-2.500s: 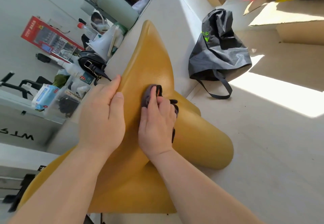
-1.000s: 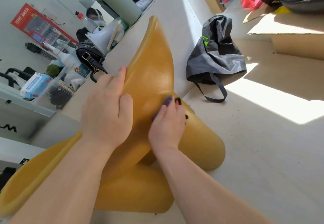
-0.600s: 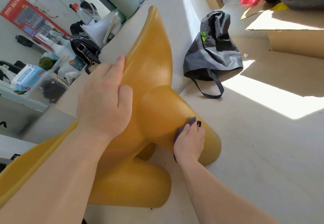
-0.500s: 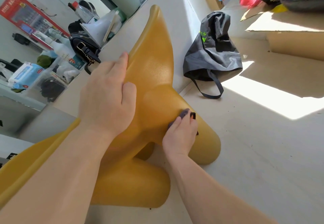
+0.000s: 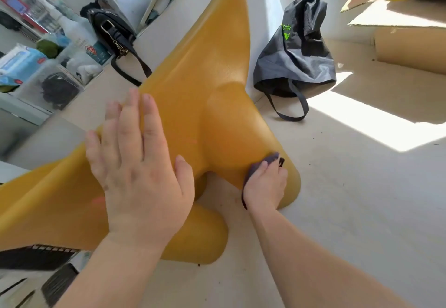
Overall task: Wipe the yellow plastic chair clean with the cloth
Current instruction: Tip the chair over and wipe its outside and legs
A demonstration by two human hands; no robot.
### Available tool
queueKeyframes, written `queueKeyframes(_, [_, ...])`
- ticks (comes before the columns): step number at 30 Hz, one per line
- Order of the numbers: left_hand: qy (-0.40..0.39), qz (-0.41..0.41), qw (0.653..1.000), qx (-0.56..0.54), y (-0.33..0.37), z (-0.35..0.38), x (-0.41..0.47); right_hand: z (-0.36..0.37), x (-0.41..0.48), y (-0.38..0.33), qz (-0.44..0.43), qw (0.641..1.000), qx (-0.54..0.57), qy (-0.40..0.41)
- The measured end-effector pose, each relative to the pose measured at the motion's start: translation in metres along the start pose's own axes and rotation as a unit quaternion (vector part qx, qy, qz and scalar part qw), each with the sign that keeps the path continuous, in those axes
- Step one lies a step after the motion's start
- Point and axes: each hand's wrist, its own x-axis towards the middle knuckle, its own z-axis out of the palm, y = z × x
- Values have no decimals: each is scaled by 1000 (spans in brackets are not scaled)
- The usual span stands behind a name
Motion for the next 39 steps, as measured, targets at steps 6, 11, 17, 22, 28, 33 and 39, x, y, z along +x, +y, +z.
queueKeyframes(6, [42, -48, 998, -7, -28, 6, -8, 14, -54, -72, -260, 961, 49, 77])
queueKeyframes(11, [74, -43, 996, -16, -26, 13, -7, 27, -54, -63, -405, 910, -18, 89])
queueKeyframes(17, [106, -35, 992, -52, -31, 16, -7, 17, -24, 15, -125, 992, -19, 0])
queueKeyframes(22, [79, -37, 993, -83, -35, 12, -13, 16, -49, -32, -142, 990, 25, 7])
queueKeyframes(28, [70, -21, 992, -100, -40, 8, -17, 17, -104, -95, -356, 932, 60, -24])
queueKeyframes(33, [68, -55, 988, -128, -32, 4, -15, 14, -56, -46, -313, 949, 7, 36])
queueKeyframes(39, [50, -104, 979, -169, -19, -14, 0, 5, -30, -48, -97, 990, 102, 28])
